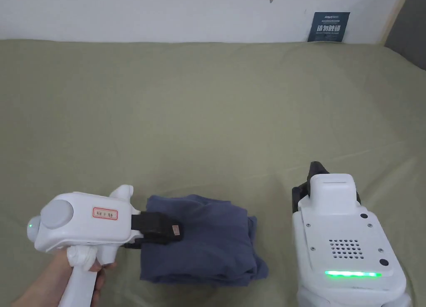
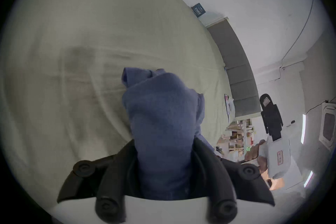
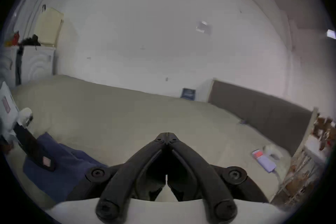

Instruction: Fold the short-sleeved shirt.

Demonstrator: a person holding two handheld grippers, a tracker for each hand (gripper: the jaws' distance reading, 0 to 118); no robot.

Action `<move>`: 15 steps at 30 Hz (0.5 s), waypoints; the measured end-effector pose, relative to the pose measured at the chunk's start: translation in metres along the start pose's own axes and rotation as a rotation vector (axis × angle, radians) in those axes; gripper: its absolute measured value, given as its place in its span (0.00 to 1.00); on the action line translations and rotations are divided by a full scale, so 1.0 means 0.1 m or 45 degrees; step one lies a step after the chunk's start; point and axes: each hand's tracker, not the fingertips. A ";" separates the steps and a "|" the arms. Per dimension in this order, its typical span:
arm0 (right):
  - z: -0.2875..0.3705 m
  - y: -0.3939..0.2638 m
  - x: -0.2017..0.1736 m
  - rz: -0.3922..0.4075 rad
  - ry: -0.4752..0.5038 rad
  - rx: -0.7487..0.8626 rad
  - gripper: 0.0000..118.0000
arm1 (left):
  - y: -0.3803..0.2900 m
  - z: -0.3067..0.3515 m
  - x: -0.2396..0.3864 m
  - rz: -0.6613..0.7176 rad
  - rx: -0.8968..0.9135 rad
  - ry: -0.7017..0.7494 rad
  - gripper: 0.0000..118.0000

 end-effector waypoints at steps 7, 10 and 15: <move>0.01 0.14 -0.51 -0.076 0.237 -0.028 0.00 | -0.01 0.80 -0.41 -0.013 0.029 0.087 0.25; 0.02 0.26 -0.94 -0.070 0.358 0.000 0.00 | 0.02 1.30 -0.74 0.019 0.056 0.145 0.25; 0.02 0.44 -1.89 -0.042 0.619 0.014 0.00 | -0.05 2.20 -1.23 0.074 0.163 0.250 0.25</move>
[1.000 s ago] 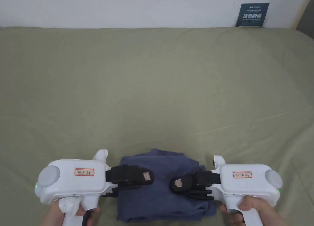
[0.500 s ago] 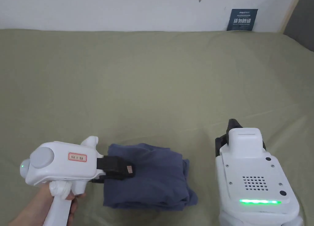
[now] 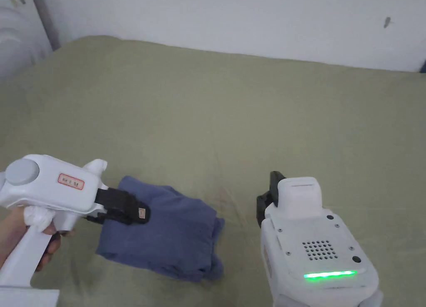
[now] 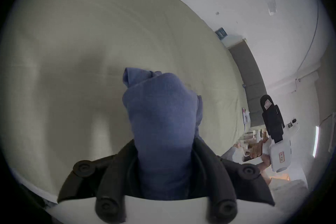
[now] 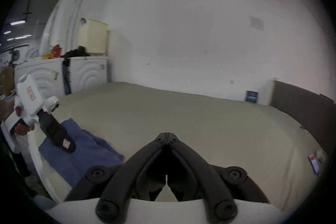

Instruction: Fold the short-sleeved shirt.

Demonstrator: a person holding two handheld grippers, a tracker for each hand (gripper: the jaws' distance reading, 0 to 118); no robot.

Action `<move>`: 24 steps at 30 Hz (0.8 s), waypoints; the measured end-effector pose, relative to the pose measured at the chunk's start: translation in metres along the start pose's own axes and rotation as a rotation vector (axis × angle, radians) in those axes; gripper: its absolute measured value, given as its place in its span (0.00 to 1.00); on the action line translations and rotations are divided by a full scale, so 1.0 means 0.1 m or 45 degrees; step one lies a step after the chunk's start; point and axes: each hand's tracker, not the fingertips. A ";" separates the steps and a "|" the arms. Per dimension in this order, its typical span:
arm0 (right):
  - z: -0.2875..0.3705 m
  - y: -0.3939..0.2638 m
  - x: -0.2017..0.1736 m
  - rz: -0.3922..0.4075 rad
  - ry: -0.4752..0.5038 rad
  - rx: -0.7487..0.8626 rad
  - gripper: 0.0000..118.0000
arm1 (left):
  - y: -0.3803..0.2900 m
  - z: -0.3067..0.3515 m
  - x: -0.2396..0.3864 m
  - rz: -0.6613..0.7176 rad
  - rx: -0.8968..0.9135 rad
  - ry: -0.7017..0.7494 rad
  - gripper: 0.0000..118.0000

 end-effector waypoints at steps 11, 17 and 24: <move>-0.90 0.09 -1.67 -0.001 0.374 -0.039 0.00 | 0.66 1.13 -1.65 0.070 0.059 0.199 0.25; -1.30 0.09 -2.16 0.031 0.472 -0.080 0.00 | 0.98 1.25 -2.10 0.085 0.046 0.245 0.25; -1.50 0.00 -2.30 0.029 0.500 -0.128 0.00 | 1.14 1.17 -2.30 0.106 -0.019 0.230 0.57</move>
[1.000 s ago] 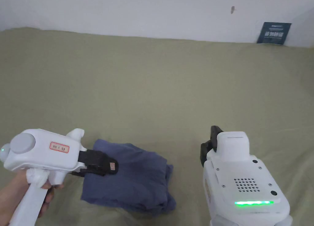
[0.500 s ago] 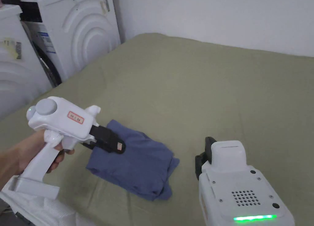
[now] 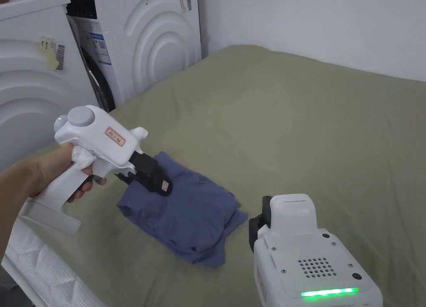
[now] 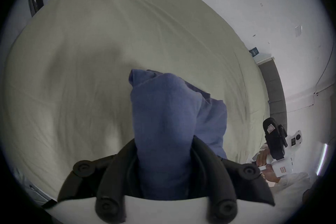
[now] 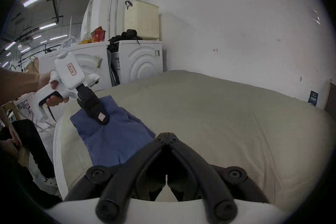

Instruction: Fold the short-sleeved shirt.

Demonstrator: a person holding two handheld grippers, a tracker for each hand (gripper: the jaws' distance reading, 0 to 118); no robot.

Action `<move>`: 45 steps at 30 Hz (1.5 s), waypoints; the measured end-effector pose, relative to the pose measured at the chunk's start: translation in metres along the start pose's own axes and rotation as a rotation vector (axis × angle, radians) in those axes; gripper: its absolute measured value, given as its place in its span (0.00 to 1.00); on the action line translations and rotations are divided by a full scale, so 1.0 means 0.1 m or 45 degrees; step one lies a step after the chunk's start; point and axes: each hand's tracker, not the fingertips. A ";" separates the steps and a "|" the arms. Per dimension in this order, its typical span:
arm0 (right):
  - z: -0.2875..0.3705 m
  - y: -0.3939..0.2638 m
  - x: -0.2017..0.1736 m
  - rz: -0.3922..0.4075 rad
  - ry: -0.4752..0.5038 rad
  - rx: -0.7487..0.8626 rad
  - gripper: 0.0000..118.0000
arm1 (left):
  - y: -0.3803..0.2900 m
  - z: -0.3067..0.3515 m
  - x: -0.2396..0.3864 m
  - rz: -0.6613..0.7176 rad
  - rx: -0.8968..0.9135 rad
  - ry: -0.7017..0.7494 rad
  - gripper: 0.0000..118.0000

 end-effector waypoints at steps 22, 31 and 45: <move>1.78 0.35 1.55 -0.181 -0.244 0.074 0.00 | -1.05 -0.07 3.17 -0.479 0.698 0.076 0.03; 3.35 0.14 2.73 -0.123 -0.639 0.078 0.00 | -2.05 -0.84 5.36 -0.581 1.024 0.093 0.03; 3.99 0.18 3.05 -0.075 -0.833 0.220 0.00 | -2.43 -0.76 5.84 -0.660 1.335 0.437 0.03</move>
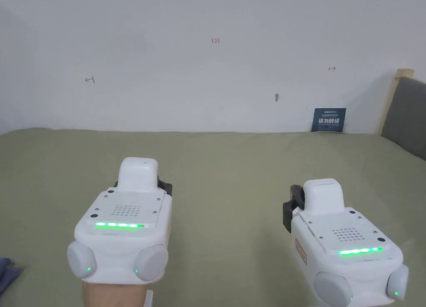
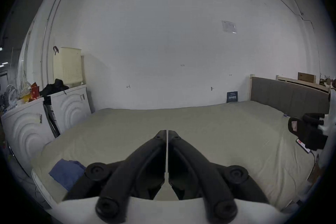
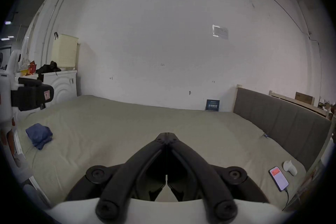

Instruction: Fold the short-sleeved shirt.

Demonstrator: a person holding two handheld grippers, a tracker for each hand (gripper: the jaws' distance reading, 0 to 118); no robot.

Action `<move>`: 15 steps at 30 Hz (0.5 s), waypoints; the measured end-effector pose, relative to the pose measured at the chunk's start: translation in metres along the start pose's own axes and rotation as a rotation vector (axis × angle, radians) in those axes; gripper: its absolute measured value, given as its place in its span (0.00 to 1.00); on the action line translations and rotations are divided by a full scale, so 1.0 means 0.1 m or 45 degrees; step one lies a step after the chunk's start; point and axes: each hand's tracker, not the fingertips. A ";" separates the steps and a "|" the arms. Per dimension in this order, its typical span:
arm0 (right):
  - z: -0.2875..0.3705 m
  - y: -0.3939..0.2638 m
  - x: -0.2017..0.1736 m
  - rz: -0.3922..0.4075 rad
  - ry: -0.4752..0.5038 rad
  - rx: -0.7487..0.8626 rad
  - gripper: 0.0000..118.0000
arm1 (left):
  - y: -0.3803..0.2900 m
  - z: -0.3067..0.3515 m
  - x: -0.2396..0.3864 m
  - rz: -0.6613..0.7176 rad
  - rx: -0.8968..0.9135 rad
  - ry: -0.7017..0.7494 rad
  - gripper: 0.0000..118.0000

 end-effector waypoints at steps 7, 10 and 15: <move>-0.03 0.14 -0.09 -0.021 0.036 0.027 0.21 | 0.00 0.00 -0.08 -0.033 0.006 0.007 0.56; -0.03 0.18 -0.10 -0.032 0.026 0.031 0.97 | 0.01 -0.03 -0.05 -0.049 0.021 0.061 0.98; -0.05 0.34 -0.09 -0.010 0.018 0.053 1.00 | 0.01 -0.05 -0.12 -0.018 -0.010 0.038 1.00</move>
